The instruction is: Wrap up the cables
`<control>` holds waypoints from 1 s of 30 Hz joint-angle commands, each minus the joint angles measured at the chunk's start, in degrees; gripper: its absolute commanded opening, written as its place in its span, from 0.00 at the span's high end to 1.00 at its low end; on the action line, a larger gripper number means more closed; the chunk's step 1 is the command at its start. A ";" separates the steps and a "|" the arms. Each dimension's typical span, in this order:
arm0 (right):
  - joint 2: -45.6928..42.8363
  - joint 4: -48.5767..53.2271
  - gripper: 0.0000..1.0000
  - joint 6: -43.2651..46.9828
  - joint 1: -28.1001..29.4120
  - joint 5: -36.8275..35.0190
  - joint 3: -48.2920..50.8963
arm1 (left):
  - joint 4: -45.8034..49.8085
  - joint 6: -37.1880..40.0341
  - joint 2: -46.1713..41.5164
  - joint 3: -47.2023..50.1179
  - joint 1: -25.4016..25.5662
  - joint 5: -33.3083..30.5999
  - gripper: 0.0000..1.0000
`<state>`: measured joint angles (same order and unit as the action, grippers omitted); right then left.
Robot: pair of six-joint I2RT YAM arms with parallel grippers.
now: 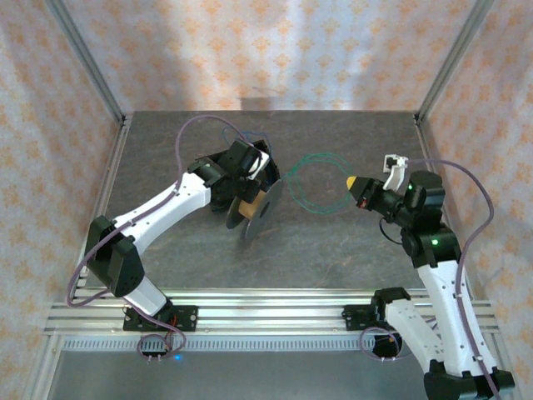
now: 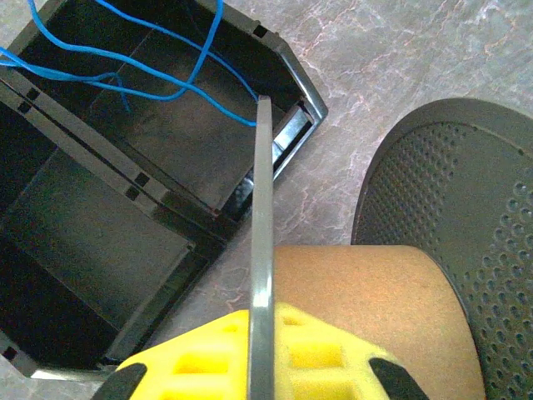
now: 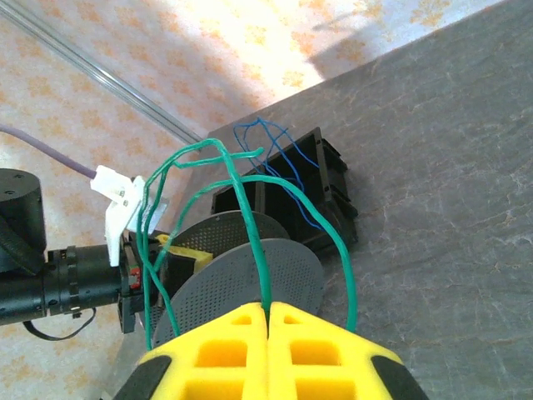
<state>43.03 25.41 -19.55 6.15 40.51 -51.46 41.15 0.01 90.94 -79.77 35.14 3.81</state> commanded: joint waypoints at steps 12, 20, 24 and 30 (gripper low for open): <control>8.56 -4.44 1.00 0.98 -0.41 5.09 -0.29 | -3.30 1.09 -1.78 1.63 -0.30 1.35 0.44; 11.21 -5.61 1.00 -1.13 -0.36 8.52 -0.98 | -4.36 -5.89 -9.28 5.86 -3.15 3.05 0.00; 13.32 -5.69 1.00 -2.19 -0.36 10.91 -2.34 | -5.68 -11.77 -14.95 9.48 -4.58 5.00 0.00; 16.73 -5.91 1.00 -3.47 0.06 13.57 -4.18 | -7.41 -20.60 -21.71 16.39 -6.34 10.30 0.01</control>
<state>59.16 21.67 -21.91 6.17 51.05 -52.80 35.00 -14.35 70.48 -65.82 29.43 10.20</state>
